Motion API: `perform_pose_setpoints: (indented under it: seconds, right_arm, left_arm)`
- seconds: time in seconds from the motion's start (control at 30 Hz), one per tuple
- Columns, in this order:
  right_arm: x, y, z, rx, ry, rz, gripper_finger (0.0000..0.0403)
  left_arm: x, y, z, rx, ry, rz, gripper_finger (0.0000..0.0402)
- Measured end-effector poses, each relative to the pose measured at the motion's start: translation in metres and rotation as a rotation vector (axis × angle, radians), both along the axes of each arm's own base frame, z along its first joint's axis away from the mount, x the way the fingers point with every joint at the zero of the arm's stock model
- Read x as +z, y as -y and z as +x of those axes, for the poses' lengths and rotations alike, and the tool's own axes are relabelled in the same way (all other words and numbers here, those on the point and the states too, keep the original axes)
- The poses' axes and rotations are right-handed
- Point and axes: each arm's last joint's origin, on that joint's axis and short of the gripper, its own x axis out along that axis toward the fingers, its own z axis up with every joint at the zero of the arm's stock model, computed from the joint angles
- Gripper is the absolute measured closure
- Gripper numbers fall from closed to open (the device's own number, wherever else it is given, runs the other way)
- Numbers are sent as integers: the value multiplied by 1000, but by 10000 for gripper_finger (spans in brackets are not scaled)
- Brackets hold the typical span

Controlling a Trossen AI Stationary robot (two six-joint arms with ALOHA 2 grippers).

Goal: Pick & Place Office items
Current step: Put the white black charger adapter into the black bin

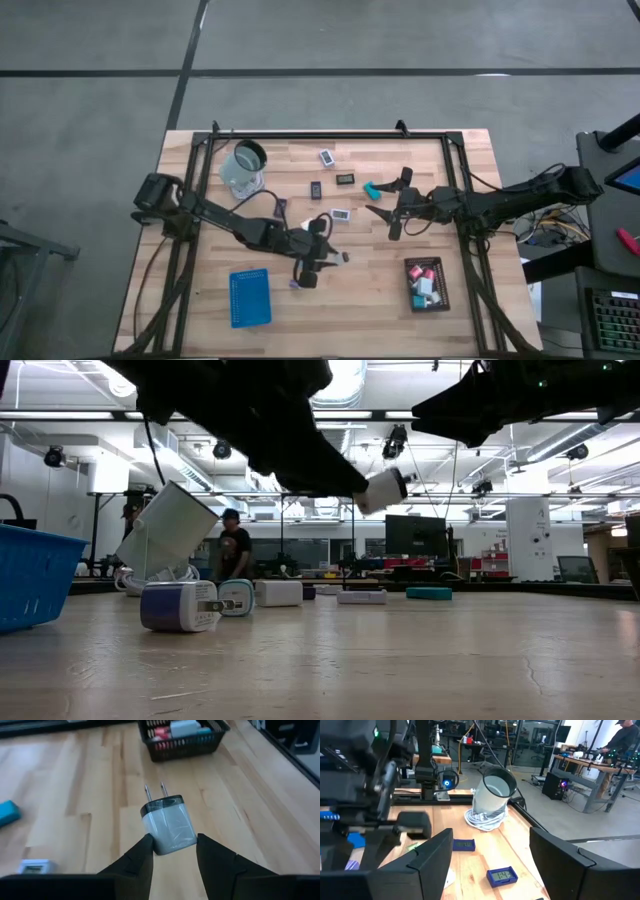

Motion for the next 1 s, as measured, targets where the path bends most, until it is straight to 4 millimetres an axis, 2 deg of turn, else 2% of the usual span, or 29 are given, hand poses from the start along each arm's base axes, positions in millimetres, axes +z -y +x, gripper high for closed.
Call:
perform_pose_setpoints:
  seconds: [0.37, 0.53, 1.0]
  right_arm:
    - [0, 0, 0, -1, 1, 0, 139]
    - [0, 0, 0, 0, 1, 0, 139]
    - [0, 0, 0, 0, 1, 0, 146]
  left_arm:
    - [-42, 3, 9, -10, -118, -24, 266]
    - [-55, 3, 9, 3, -155, -33, 266]
    - [-63, 0, 12, 40, -169, -65, 266]
